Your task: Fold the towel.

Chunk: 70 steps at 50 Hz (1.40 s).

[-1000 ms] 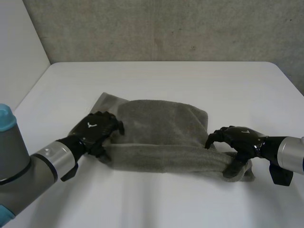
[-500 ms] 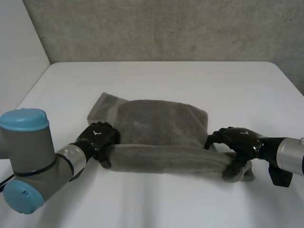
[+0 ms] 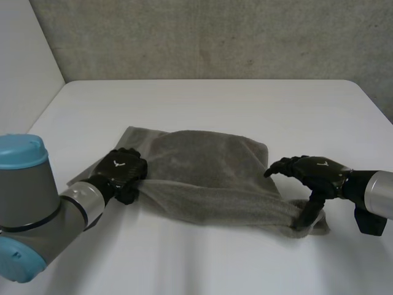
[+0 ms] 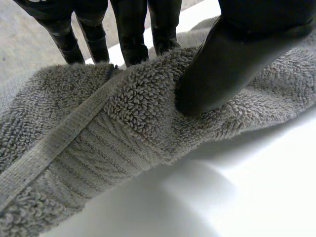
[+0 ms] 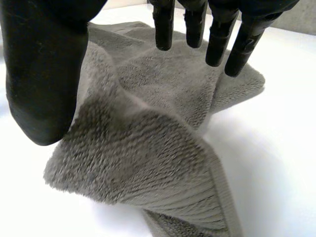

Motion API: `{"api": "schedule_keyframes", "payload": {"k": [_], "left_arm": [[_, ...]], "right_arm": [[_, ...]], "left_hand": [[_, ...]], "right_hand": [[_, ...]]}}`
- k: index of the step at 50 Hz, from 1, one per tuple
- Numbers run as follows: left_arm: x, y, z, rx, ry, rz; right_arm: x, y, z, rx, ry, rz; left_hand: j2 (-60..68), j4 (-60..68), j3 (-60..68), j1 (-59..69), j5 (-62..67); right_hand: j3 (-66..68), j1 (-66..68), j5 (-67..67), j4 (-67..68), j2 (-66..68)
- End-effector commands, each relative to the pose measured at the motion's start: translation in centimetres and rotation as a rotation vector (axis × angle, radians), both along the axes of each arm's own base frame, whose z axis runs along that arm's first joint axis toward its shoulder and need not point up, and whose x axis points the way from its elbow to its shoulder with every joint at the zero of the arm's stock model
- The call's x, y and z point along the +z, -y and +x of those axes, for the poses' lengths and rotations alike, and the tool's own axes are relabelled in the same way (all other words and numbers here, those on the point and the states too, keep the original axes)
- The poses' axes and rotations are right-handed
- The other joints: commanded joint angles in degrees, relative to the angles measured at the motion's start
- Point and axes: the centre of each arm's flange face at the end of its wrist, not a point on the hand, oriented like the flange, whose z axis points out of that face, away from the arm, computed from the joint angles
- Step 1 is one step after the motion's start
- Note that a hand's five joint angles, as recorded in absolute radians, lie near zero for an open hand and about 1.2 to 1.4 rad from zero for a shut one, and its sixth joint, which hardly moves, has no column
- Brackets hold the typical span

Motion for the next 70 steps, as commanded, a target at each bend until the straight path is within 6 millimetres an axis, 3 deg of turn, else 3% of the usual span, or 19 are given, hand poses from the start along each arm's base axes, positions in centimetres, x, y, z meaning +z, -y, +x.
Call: {"api": "schedule_keyframes", "payload": {"k": [1, 9, 14, 21, 38, 43, 45, 46, 47, 48, 49, 54, 57, 59, 64, 67, 68, 69, 70], "left_arm": [[1.2, -0.9, 1.0, 0.017, -0.009, -0.025], [1.7, -0.7, 2.0, 0.047, -0.013, -0.035], [1.6, -0.7, 2.3, 0.057, -0.012, -0.029], [1.6, -0.9, 2.2, 0.049, -0.012, -0.027], [1.9, -0.4, 2.3, 0.06, -0.015, -0.037], [1.9, -0.1, 2.6, 0.073, -0.017, -0.038], [2.0, 0.1, 2.7, 0.079, -0.017, -0.04], [2.0, 0.1, 2.7, 0.079, -0.017, -0.04], [2.0, 0.2, 2.8, 0.083, -0.018, -0.037], [2.0, 0.2, 2.8, 0.083, -0.018, -0.037], [2.0, 0.2, 2.9, 0.087, -0.02, -0.036], [2.5, -0.2, 3.1, 0.087, -0.043, 0.002], [3.8, -0.8, 3.2, 0.065, -0.077, 0.017], [4.3, -1.1, 3.3, 0.055, -0.091, 0.023], [6.2, -0.3, 3.4, 0.037, -0.119, -0.016], [6.6, 0.3, 3.3, 0.039, -0.123, -0.035], [6.7, 1.1, 3.3, 0.043, -0.122, -0.043], [6.3, 2.2, 3.2, 0.045, -0.114, -0.041], [6.3, 2.2, 3.2, 0.045, -0.114, -0.041]], "right_arm": [[0.8, -0.5, -0.2, 0.008, -0.001, 0.048], [0.6, 1.4, -2.8, -0.002, -0.08, 0.038], [-0.1, 1.9, -3.2, -0.015, -0.079, 0.067], [-2.0, 0.7, -3.2, -0.012, -0.07, 0.145], [-4.5, -1.0, -3.1, -0.023, -0.068, 0.137], [-4.7, -1.2, -3.0, -0.02, -0.07, 0.126], [-4.8, -1.1, -2.9, -0.016, -0.072, 0.113], [-4.8, -1.1, -2.9, -0.016, -0.072, 0.113], [-4.8, -1.1, -2.9, -0.013, -0.075, 0.103], [-4.8, -1.1, -2.9, -0.009, -0.077, 0.097], [-4.8, -1.1, -2.9, -0.009, -0.077, 0.097], [-3.1, -0.5, -3.0, -0.025, -0.069, 0.046], [-0.8, -0.6, -2.8, -0.031, -0.062, -0.01], [1.7, -0.1, -2.8, -0.053, -0.031, -0.078], [4.1, 0.5, -1.8, -0.021, 0.032, -0.143], [3.8, 1.5, -0.1, 0.024, 0.013, -0.161], [3.8, 1.6, -0.1, 0.025, 0.013, -0.161], [3.7, 2.3, 1.2, 0.047, -0.017, -0.183], [3.7, 2.3, 1.2, 0.047, -0.017, -0.183]], "left_hand": [[6.04, -3.36, -2.93, 7.68, 5.78], [6.04, -3.36, -2.93, 7.68, 5.78], [6.04, -3.36, -2.93, 7.68, 5.78], [6.04, -3.36, -2.93, 7.68, 5.78], [6.04, -3.36, -2.93, 7.68, 5.78], [6.04, -3.36, -2.93, 7.68, 5.78], [6.04, -3.36, -2.93, 7.68, 5.78], [6.04, -3.36, -2.93, 7.68, 5.78], [6.04, -3.36, -2.93, 7.68, 5.78], [6.04, -3.36, -2.93, 7.68, 5.78], [6.04, -3.36, -2.93, 7.68, 5.78], [6.04, -3.36, -2.93, 7.68, 5.78], [6.04, -3.36, -2.93, 7.68, 5.78], [6.04, -3.36, -2.93, 7.68, 5.78], [6.04, -3.36, -2.93, 7.68, 5.78], [6.04, -3.36, -2.93, 7.68, 5.78], [6.04, -3.36, -2.93, 7.68, 5.78], [6.04, -3.36, -2.93, 7.68, 5.78], [6.04, -3.36, -2.93, 7.68, 5.78]], "right_hand": [[-2.45, -4.53, -4.07, -4.36, -4.5], [-2.45, -3.27, -2.81, -4.36, -3.24], [-2.45, -1.25, -0.79, -4.36, -1.22], [-2.45, 2.61, 3.07, -4.36, 2.64], [-2.45, 15.24, 15.7, -4.36, 15.27], [-2.45, 24.83, 25.29, -4.36, 24.85], [-2.45, 41.21, 41.67, -4.36, 41.24], [-2.45, 41.31, 41.77, -4.36, 41.34], [-2.45, 58.3, 58.76, -4.36, 58.33], [-2.45, 65.4, 65.86, -4.36, 65.43], [-2.45, 65.47, 65.93, -4.36, 65.5], [-2.45, 65.47, 65.93, -4.36, 65.5], [-2.45, 65.47, 65.93, -4.36, 65.5], [-2.45, 65.47, 65.93, -4.36, 65.5], [-2.45, 65.47, 65.93, -4.36, 65.5], [-2.45, 65.47, 65.93, -4.36, 65.5], [-2.45, 65.47, 65.93, -4.36, 65.5], [-2.45, 65.47, 65.93, -4.36, 65.5], [-2.45, 65.47, 65.93, -4.36, 65.5]]}}
